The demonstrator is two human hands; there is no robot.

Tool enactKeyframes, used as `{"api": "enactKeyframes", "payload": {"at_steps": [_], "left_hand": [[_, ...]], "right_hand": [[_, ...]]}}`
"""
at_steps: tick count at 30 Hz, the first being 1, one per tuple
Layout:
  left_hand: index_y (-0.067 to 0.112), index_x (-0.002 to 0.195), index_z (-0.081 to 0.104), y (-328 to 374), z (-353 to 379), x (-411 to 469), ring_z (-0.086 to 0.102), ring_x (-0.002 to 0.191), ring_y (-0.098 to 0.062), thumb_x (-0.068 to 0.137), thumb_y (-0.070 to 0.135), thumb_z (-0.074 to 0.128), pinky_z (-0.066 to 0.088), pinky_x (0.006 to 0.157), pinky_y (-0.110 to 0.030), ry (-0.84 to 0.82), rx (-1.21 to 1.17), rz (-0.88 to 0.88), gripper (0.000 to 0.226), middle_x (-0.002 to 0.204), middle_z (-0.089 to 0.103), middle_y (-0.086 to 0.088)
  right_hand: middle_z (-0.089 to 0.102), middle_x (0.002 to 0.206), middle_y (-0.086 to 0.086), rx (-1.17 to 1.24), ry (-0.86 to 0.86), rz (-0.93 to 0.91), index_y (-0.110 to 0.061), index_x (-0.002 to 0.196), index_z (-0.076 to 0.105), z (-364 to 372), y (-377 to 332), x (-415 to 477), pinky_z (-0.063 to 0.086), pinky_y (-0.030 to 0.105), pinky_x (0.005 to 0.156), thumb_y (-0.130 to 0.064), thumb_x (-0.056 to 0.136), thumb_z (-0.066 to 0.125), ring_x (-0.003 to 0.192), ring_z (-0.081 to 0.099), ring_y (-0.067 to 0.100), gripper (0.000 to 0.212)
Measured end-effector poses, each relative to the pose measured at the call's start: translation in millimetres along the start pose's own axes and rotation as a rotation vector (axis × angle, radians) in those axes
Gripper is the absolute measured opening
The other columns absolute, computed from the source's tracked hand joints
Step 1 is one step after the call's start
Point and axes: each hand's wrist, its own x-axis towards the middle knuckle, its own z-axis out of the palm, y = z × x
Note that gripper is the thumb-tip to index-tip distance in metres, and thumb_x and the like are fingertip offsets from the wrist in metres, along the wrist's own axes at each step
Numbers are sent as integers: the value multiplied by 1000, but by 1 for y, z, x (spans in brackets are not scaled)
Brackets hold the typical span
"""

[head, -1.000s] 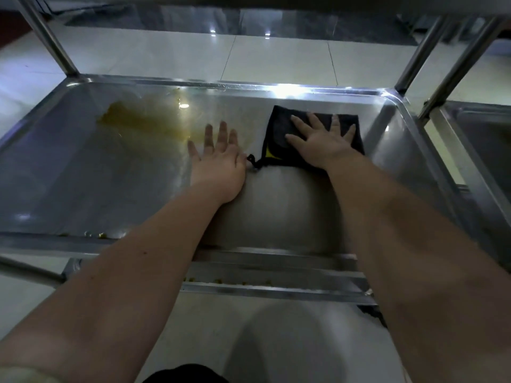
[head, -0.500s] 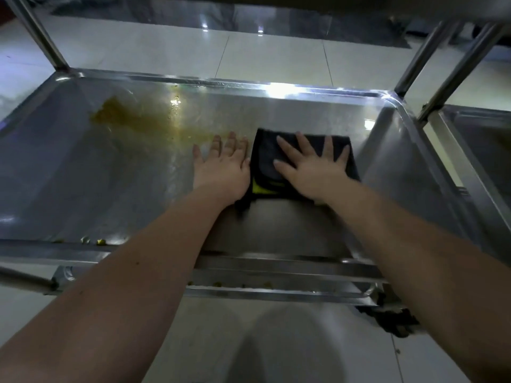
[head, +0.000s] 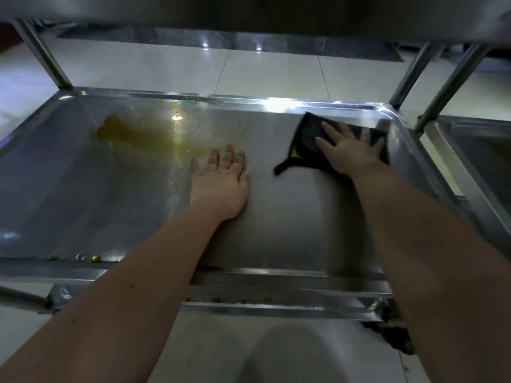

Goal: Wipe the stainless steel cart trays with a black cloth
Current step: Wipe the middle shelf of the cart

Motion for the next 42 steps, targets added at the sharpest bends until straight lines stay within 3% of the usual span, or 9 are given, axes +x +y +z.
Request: {"api": "enactKeyframes", "payload": {"at_steps": [4, 8, 13, 16, 22, 25, 32, 39, 42], "left_hand": [[31, 157, 2, 1, 1, 3, -5, 151, -24, 103, 44, 13, -5, 116, -61, 4, -6, 5, 56, 165, -5, 5], [31, 156, 1, 0, 2, 4, -7, 151, -25, 103, 45, 14, -6, 114, -63, -15, -1, 7, 57, 165, -6, 5], [32, 157, 2, -2, -1, 2, -7, 151, -23, 104, 43, 15, -7, 114, -62, -17, -21, 10, 56, 165, -5, 6], [32, 157, 2, -2, -2, -1, -6, 151, -23, 104, 43, 15, -6, 115, -62, -7, -24, 14, 55, 165, -4, 6], [32, 157, 2, 5, -3, -1, -5, 151, -24, 104, 44, 15, -5, 116, -62, -24, -15, 0, 56, 165, -4, 6], [32, 157, 3, 5, -3, -3, -4, 151, -25, 103, 44, 14, -4, 114, -63, -34, 0, 4, 56, 165, -3, 6], [33, 156, 4, -6, -2, -2, -3, 151, -24, 103, 42, 14, -4, 115, -63, -36, -10, 4, 55, 165, -3, 7], [33, 156, 6, 2, -1, -2, -2, 151, -25, 103, 45, 16, -4, 114, -63, -25, -16, -3, 56, 165, 0, 7], [32, 157, 6, 7, 0, -3, -1, 151, -28, 103, 44, 16, -3, 113, -64, -11, 3, -2, 56, 165, 0, 5]], "right_hand": [[-1, 163, -16, -54, -26, 143, -58, 147, 4, -7, 61, -4, -7, 67, 112, -76, 89, 15, 148, -7, 38, 62], [-1, 164, -13, -7, -7, 188, -55, 149, 4, -2, 34, -9, -9, 69, 110, -76, 89, 15, 148, -9, 39, 65], [-6, 163, -15, -40, -36, -197, -57, 148, 0, 19, -58, -38, -13, 67, 109, -71, 93, 16, 148, -12, 37, 59], [-4, 163, -18, -67, -38, -291, -61, 145, 0, 20, -43, -48, -10, 64, 112, -72, 92, 14, 149, -9, 34, 55], [3, 163, -18, -91, -9, 30, -63, 144, 2, -1, 96, -54, -4, 64, 114, -77, 89, 12, 149, 0, 33, 58], [2, 164, -14, -80, 2, 128, -59, 147, 2, 2, 87, -66, -6, 67, 113, -75, 90, 12, 149, -3, 36, 60], [1, 163, -16, -70, 14, -330, -60, 146, 2, 33, -60, -128, -13, 67, 110, -79, 82, 4, 148, -6, 39, 67], [5, 163, -15, -59, 42, 86, -60, 146, 3, 11, 85, -134, -6, 63, 115, -77, 88, 16, 149, -2, 34, 62], [-1, 164, -13, -56, 20, 232, -58, 147, -2, 13, 85, -150, -8, 68, 111, -76, 89, 10, 149, -8, 36, 63]]}}
